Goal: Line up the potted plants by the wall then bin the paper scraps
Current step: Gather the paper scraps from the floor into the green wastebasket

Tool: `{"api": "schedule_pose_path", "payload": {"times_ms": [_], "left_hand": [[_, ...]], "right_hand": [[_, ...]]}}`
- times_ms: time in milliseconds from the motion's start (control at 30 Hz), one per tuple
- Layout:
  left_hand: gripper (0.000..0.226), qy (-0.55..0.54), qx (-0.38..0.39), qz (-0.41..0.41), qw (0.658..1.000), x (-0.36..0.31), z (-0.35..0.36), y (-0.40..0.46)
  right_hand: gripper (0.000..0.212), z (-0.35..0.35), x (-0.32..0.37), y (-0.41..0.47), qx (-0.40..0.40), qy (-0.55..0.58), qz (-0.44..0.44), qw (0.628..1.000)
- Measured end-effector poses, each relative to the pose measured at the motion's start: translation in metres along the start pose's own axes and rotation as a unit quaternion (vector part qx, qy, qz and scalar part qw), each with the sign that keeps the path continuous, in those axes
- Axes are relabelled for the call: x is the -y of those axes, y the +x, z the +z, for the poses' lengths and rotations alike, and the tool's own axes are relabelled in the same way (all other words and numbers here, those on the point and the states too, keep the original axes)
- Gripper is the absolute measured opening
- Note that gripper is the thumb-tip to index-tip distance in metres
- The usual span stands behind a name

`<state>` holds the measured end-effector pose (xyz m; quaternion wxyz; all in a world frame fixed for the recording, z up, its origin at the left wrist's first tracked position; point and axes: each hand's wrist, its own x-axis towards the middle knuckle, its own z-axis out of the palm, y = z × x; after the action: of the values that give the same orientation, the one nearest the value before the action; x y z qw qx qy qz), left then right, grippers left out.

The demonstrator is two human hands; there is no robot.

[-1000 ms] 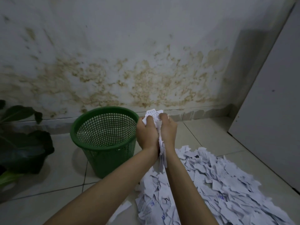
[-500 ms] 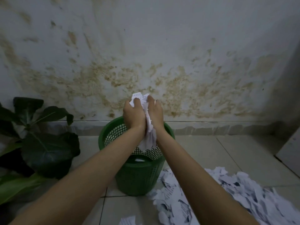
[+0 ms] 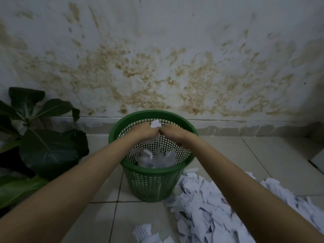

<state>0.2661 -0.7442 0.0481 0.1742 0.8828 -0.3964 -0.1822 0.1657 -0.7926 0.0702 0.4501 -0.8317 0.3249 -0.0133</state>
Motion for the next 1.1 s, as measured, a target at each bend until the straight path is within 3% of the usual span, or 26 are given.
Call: {"api": "schedule_pose_path", "payload": {"times_ms": [67, 167, 233, 333, 400, 467, 567, 633, 700, 800, 933, 1000, 1100], "left_hand": [[0.054, 0.097, 0.052, 0.023, 0.994, 0.004, 0.001, 0.001], [0.055, 0.175, 0.193, 0.032, 0.965, 0.008, 0.007, -0.004], [0.055, 0.189, 0.214, 0.032, 0.958, 0.004, 0.008, -0.013], [0.047, 0.172, 0.104, 0.055, 0.978, -0.007, 0.004, -0.023], [0.039, 0.078, 0.022, 0.055, 0.995, -0.017, -0.003, -0.033], [0.04, -0.073, -0.017, 0.023, 0.997, -0.03, -0.009, -0.043], [0.053, -0.275, 0.018, -0.003, 0.961, -0.05, -0.011, -0.066], [0.063, -0.25, 0.047, 0.014, 0.967, -0.054, -0.003, -0.073], [0.068, -0.206, 0.012, 0.012, 0.978, -0.049, 0.009, -0.072], [0.058, -0.177, -0.117, 0.067, 0.975, -0.051, 0.028, -0.092], [0.035, -0.122, -0.222, 0.292, 0.922, -0.065, 0.07, -0.151], [0.031, -0.08, -0.189, 0.369, 0.907, -0.066, 0.1, -0.166], [0.048, -0.014, -0.051, 0.409, 0.911, -0.054, 0.156, -0.172]], "right_hand": [[0.035, 0.0, 0.001, 0.0, -0.023, -0.111, 0.001, 0.994], [0.033, 0.003, 0.001, -0.005, -0.004, -0.224, -0.003, 0.974], [0.042, 0.005, 0.0, -0.008, 0.004, -0.239, 0.0, 0.971], [0.048, 0.001, 0.006, -0.015, -0.02, -0.077, -0.009, 0.997], [0.027, -0.004, 0.012, -0.02, -0.045, 0.118, 0.003, 0.992], [0.027, -0.008, 0.015, -0.025, -0.066, 0.31, 0.024, 0.948], [0.055, -0.011, 0.014, -0.03, -0.041, 0.486, 0.025, 0.873], [0.064, -0.011, 0.017, -0.04, -0.041, 0.577, 0.02, 0.815], [0.065, -0.011, 0.018, -0.056, -0.059, 0.617, 0.003, 0.785], [0.053, -0.012, 0.0, -0.096, -0.113, 0.577, -0.029, 0.808], [0.042, -0.006, -0.079, -0.16, -0.252, 0.418, 0.011, 0.873], [0.039, 0.002, -0.133, -0.19, -0.316, 0.333, 0.059, 0.886], [0.044, 0.018, -0.214, -0.224, -0.414, 0.201, 0.16, 0.873]]}}
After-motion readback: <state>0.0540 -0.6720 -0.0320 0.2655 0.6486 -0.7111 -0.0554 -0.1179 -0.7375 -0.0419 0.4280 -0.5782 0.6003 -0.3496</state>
